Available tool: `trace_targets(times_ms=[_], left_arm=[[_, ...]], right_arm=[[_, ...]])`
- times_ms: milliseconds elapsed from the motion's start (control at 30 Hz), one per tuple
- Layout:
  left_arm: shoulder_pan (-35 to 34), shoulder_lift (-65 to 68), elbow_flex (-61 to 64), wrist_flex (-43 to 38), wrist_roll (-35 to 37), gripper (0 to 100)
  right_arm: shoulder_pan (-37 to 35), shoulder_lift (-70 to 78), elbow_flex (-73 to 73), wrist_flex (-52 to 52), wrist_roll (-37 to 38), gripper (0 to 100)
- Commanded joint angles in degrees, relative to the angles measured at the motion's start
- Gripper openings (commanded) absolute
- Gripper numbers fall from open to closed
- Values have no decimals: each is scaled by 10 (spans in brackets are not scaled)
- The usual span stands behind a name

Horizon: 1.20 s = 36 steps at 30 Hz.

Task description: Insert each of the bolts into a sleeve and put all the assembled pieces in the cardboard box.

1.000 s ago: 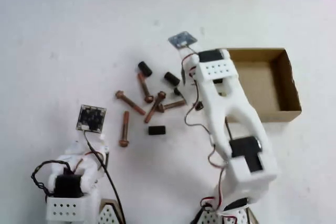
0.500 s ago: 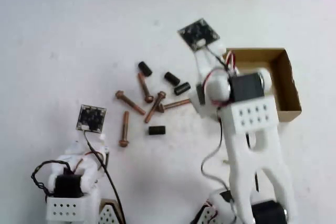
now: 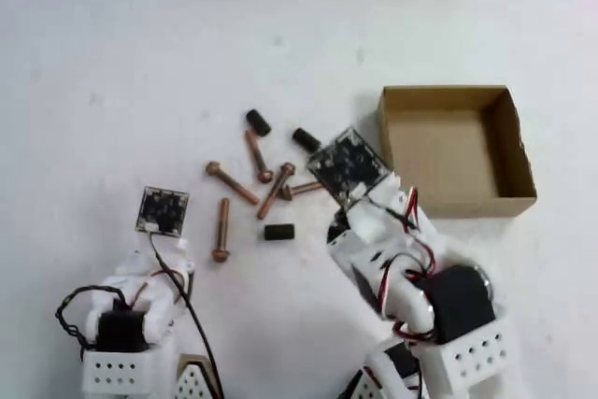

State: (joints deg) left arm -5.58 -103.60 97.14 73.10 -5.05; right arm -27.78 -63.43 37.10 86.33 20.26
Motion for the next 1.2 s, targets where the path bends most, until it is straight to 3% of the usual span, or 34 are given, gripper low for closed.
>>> trace_targets(times_ms=[0,433,867,1000,1167], left_arm=[[-2,-6,-1,5,0,24],[0,-6,-1,5,-2,24],[-4,-6,-1,4,-7,24],[-4,-7,-1,-58,-105,24],[-43,-7,-1,-144,-316,24]], right_arm=[[-3,-48,58,-58,8,16],[-2,-58,262,-314,9,16],[62,-64,361,-407,6,16],[63,-64,367,-406,8,16],[63,-64,367,-405,8,16]])
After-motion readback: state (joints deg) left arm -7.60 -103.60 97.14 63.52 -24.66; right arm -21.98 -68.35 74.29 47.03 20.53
